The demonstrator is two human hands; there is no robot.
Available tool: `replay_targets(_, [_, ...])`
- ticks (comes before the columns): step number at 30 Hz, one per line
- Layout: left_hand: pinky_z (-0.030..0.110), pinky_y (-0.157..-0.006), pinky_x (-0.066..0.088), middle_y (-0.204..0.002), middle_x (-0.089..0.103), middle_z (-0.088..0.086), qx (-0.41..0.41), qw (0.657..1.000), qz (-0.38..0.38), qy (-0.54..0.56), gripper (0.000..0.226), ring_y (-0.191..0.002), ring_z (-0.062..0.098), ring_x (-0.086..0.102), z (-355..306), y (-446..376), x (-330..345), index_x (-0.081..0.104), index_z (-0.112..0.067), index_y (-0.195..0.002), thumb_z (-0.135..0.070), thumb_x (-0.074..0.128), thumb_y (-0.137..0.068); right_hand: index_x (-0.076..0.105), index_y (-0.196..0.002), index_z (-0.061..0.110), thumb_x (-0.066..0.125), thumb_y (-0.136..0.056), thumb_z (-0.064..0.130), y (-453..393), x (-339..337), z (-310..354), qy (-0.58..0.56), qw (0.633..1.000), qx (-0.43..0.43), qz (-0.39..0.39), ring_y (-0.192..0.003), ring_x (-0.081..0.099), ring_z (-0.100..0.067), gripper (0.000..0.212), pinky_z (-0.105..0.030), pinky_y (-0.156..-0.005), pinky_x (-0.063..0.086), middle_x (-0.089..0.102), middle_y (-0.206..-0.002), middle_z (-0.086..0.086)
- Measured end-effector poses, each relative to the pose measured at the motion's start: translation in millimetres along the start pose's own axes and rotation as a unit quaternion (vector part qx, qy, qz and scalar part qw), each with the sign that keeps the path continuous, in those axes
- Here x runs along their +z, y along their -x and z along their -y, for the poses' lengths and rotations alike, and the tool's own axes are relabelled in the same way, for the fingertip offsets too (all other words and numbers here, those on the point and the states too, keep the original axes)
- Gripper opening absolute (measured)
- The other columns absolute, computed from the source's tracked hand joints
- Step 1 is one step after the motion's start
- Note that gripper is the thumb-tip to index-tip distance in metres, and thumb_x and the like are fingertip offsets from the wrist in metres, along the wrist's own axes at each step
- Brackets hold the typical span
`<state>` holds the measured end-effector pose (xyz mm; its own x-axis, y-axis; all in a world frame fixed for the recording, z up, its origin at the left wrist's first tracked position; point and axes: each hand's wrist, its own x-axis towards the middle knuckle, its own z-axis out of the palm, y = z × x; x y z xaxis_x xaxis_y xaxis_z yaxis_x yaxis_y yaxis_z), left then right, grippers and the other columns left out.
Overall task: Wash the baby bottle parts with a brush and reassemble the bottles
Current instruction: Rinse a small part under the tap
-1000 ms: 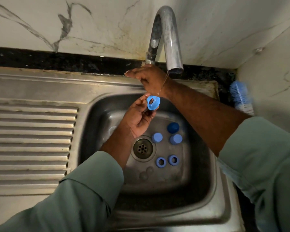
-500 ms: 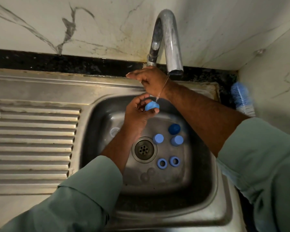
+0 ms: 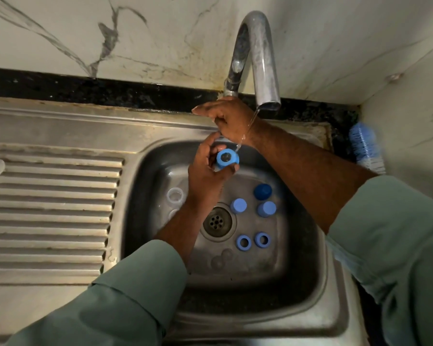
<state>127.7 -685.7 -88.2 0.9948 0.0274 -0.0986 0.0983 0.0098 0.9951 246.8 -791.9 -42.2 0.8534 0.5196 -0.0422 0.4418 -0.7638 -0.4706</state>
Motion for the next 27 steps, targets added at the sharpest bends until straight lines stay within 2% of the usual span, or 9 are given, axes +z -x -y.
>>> replay_targets(4, [0.031, -0.087, 0.057, -0.112, 0.065, 0.003, 0.034, 0.999, -0.023, -0.019, 0.074, -0.103, 0.015, 0.066, 0.0, 3.3, 2.1, 0.05, -0.023, -0.131, -0.005, 0.085, -0.069, 0.056, -0.13, 0.006, 0.044, -0.086, -0.01, -0.2, -0.6, -0.7, -0.013, 1.0, -0.013, -0.005, -0.127, 0.051, -0.023, 0.048, -0.023, -0.11, 0.029, 0.056, -0.135, -0.01])
replay_targets(7, [0.024, -0.083, 0.055, -0.113, 0.059, 0.002, 0.062, 0.996, -0.032, -0.061, 0.06, -0.101, 0.013, 0.064, 0.8, 5.7, 4.8, 0.056, -0.028, -0.118, -0.011, 0.086, -0.069, 0.057, -0.128, 0.004, 0.043, -0.084, -0.013, 0.2, -1.7, 1.1, -0.022, 1.0, -0.01, -0.011, -0.126, 0.052, -0.022, 0.05, -0.011, -0.106, 0.024, 0.057, -0.133, -0.011])
replay_targets(10, [0.011, -0.079, 0.049, -0.115, 0.054, -0.001, 0.053, 0.995, -0.022, -0.084, 0.05, -0.099, 0.006, 0.06, 1.1, 8.7, 10.9, 0.062, -0.025, -0.111, -0.012, 0.086, -0.07, 0.059, -0.127, 0.005, 0.043, -0.083, -0.013, 0.8, -1.8, 3.3, -0.016, 1.0, -0.011, -0.016, -0.125, 0.054, -0.022, 0.05, -0.014, -0.106, 0.026, 0.058, -0.132, -0.01])
replay_targets(13, [0.009, -0.08, 0.048, -0.114, 0.058, 0.0, 0.062, 0.993, -0.027, -0.099, 0.05, -0.098, 0.003, 0.06, 1.9, 8.5, 16.0, 0.062, -0.028, -0.111, -0.014, 0.086, -0.07, 0.058, -0.128, 0.004, 0.043, -0.083, -0.013, 1.1, -3.2, 3.7, -0.016, 1.0, -0.007, -0.006, -0.126, 0.053, -0.024, 0.05, -0.015, -0.106, 0.026, 0.057, -0.133, -0.011])
replay_targets(16, [0.015, -0.083, 0.051, -0.111, 0.062, -0.006, 0.058, 0.993, -0.031, -0.101, 0.049, -0.1, 0.006, 0.062, 0.8, 7.4, 19.3, 0.06, -0.034, -0.111, -0.021, 0.086, -0.071, 0.058, -0.128, 0.003, 0.042, -0.083, -0.013, 1.8, -3.6, 5.7, -0.021, 1.0, -0.009, -0.001, -0.126, 0.052, -0.026, 0.05, -0.021, -0.109, 0.029, 0.057, -0.133, -0.013])
replay_targets(20, [0.007, -0.073, 0.047, -0.102, 0.065, -0.012, 0.005, 0.993, -0.056, -0.107, 0.042, -0.088, -0.002, 0.061, -2.3, 2.6, 23.5, 0.065, -0.028, -0.109, -0.028, 0.085, -0.072, 0.059, -0.124, 0.0, 0.04, -0.084, -0.018, 5.9, -7.2, 10.9, -0.038, 0.999, 0.017, -0.027, -0.122, 0.052, -0.031, 0.049, -0.002, -0.091, 0.021, 0.059, -0.128, -0.018])
replay_targets(22, [0.007, -0.07, 0.047, -0.098, 0.068, -0.008, -0.042, 0.995, -0.065, -0.058, 0.039, -0.082, -0.004, 0.063, -4.2, -0.5, 25.5, 0.067, -0.02, -0.106, -0.022, 0.086, -0.072, 0.059, -0.124, 0.0, 0.039, -0.085, -0.019, 7.0, -7.5, 12.0, -0.047, 0.998, 0.016, -0.032, -0.121, 0.052, -0.032, 0.048, 0.0, -0.087, 0.02, 0.059, -0.128, -0.018])
replay_targets(24, [0.015, -0.073, 0.054, -0.096, 0.069, -0.001, -0.093, 0.992, -0.066, 0.05, 0.038, -0.082, -0.001, 0.066, -8.0, -2.5, 28.3, 0.064, -0.01, -0.107, -0.008, 0.083, -0.074, 0.059, -0.124, 0.0, 0.04, -0.085, -0.019, 5.7, -6.4, 10.8, -0.052, 0.998, 0.012, -0.03, -0.121, 0.052, -0.032, 0.047, 0.0, -0.087, 0.02, 0.059, -0.127, -0.018])
replay_targets(27, [0.025, -0.074, 0.057, -0.092, 0.067, 0.003, -0.204, 0.957, -0.058, 0.2, 0.028, -0.082, 0.01, 0.067, -16.0, -6.9, 32.9, 0.061, -0.006, -0.106, -0.001, 0.075, -0.082, 0.06, -0.124, 0.004, 0.04, -0.086, -0.017, 3.0, -4.0, 5.7, -0.046, 0.999, 0.014, -0.018, -0.122, 0.052, -0.03, 0.048, 0.006, -0.087, 0.016, 0.059, -0.129, -0.015])
